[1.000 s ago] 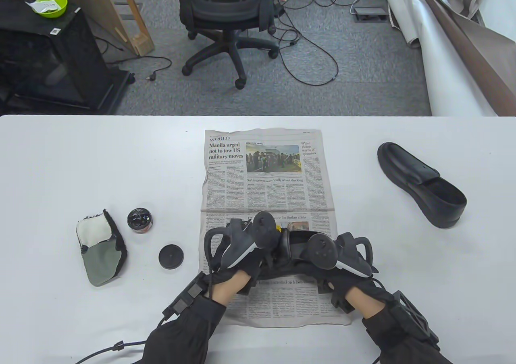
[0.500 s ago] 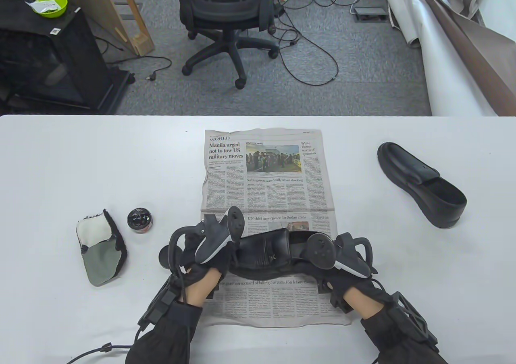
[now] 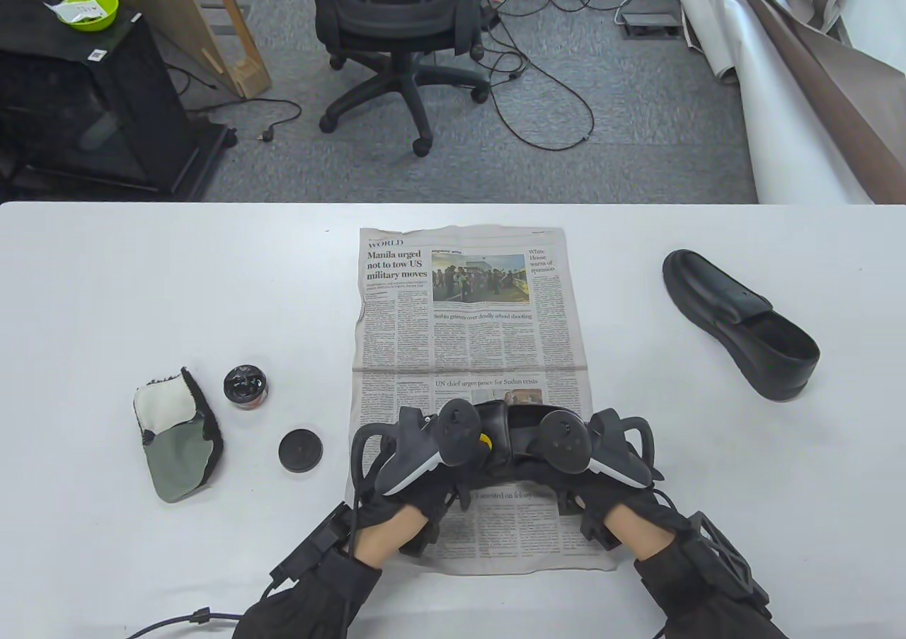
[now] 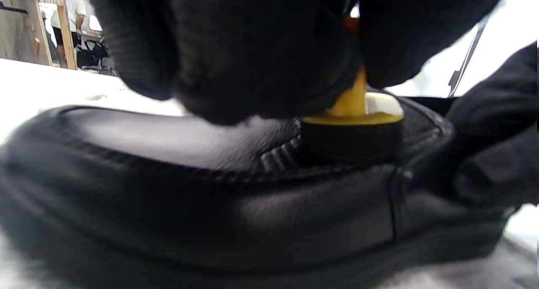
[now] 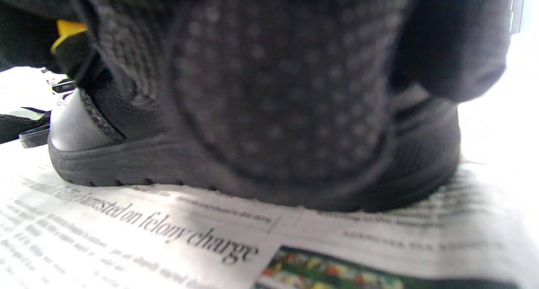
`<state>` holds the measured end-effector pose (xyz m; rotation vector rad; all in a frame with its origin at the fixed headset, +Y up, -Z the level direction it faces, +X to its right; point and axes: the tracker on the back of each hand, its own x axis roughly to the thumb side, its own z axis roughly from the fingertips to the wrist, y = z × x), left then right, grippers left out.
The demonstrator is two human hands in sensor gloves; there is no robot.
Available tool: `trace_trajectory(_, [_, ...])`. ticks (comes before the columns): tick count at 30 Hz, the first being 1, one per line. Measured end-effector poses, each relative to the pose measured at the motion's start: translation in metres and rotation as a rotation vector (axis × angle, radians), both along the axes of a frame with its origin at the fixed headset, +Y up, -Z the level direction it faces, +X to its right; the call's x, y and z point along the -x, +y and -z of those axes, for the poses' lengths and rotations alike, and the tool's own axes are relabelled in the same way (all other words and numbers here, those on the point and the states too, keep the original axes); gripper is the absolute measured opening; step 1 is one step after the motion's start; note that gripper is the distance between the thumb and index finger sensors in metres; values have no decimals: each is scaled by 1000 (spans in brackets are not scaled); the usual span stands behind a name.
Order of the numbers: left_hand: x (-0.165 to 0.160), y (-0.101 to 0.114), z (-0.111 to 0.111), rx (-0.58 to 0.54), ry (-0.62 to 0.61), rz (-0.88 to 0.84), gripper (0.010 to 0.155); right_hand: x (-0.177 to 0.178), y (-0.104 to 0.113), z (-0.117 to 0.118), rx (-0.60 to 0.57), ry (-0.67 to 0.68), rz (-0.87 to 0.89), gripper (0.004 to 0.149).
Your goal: Dip and apply built-in sponge shoe polish on shoes
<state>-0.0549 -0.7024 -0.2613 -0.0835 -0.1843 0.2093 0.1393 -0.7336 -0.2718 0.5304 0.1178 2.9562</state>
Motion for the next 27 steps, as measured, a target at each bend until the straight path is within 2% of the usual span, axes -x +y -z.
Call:
trace_trajectory(9, [-12,4,14,-207,60,8,46,-1,0,1,11,17,9,45])
trace_trajectory(11, [-10,3,22,-203,86,25,46,-1,-1,1,11,17,9,45])
trace_trajectory(18, [5,-6,45,-77,158,106,46,-1,0,1,-1,3,5,45])
trace_trajectory(27, [46,-10,40,-22,250,182,46,0,0,1,-2,-10,-2,45])
